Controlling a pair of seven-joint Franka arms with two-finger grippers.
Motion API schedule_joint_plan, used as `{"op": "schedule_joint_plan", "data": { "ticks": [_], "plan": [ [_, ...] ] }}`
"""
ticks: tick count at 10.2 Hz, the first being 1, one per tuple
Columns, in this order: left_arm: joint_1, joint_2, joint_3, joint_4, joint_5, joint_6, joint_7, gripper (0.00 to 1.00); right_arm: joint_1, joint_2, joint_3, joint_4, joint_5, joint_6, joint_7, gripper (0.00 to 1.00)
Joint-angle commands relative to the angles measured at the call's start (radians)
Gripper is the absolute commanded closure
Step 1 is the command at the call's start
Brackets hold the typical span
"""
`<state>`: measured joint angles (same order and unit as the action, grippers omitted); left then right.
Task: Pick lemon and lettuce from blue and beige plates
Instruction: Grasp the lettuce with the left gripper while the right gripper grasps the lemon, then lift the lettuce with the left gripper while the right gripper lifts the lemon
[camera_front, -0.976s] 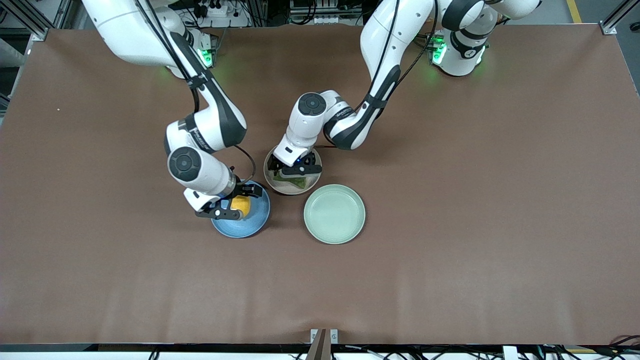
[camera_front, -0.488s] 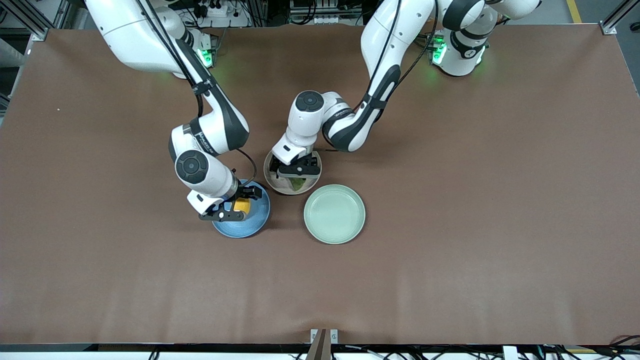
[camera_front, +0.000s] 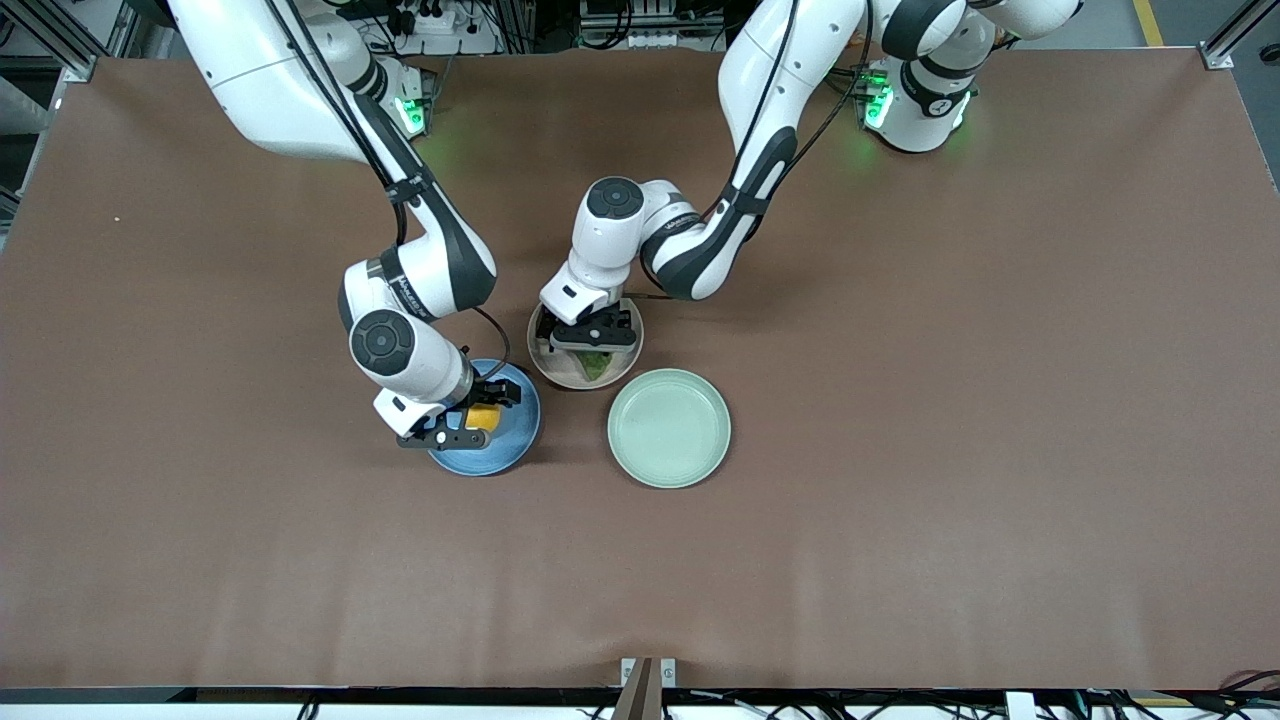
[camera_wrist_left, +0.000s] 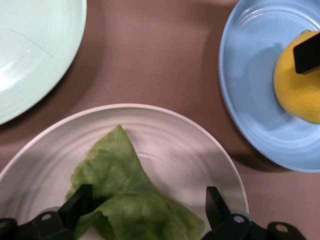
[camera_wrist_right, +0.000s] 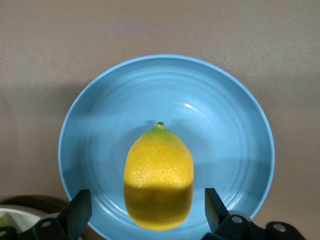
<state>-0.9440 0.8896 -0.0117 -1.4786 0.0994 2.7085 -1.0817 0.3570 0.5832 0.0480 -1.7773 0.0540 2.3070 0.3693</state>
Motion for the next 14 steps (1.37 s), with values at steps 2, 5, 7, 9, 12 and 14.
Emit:
{"op": "schedule_joint_plan", "data": {
  "ticks": [2,5,7,9,12,14],
  "plan": [
    [-0.01,-0.001,0.013,0.003,0.033,0.002,-0.03,0.47,-0.02,0.026,0.007,0.004,-0.016,0.028,-0.021,0.0],
    [-0.009,-0.006,0.013,0.001,0.033,-0.022,-0.03,1.0,-0.02,0.043,0.007,0.007,-0.016,0.042,-0.02,0.0],
    [-0.007,-0.029,0.013,0.001,0.033,-0.054,-0.03,1.0,-0.018,0.046,0.007,0.006,-0.016,0.049,-0.02,0.02],
    [-0.007,-0.099,0.007,-0.005,0.031,-0.178,-0.03,1.0,-0.015,0.044,0.007,0.006,-0.016,0.049,-0.017,0.28],
    [0.011,-0.199,0.004,-0.008,0.022,-0.306,-0.021,1.0,-0.01,0.044,0.007,0.006,-0.016,0.048,-0.006,0.61],
    [0.024,-0.265,-0.001,-0.037,0.014,-0.381,-0.014,1.0,-0.01,0.044,0.007,0.006,-0.014,0.046,-0.006,0.76]
  ]
}}
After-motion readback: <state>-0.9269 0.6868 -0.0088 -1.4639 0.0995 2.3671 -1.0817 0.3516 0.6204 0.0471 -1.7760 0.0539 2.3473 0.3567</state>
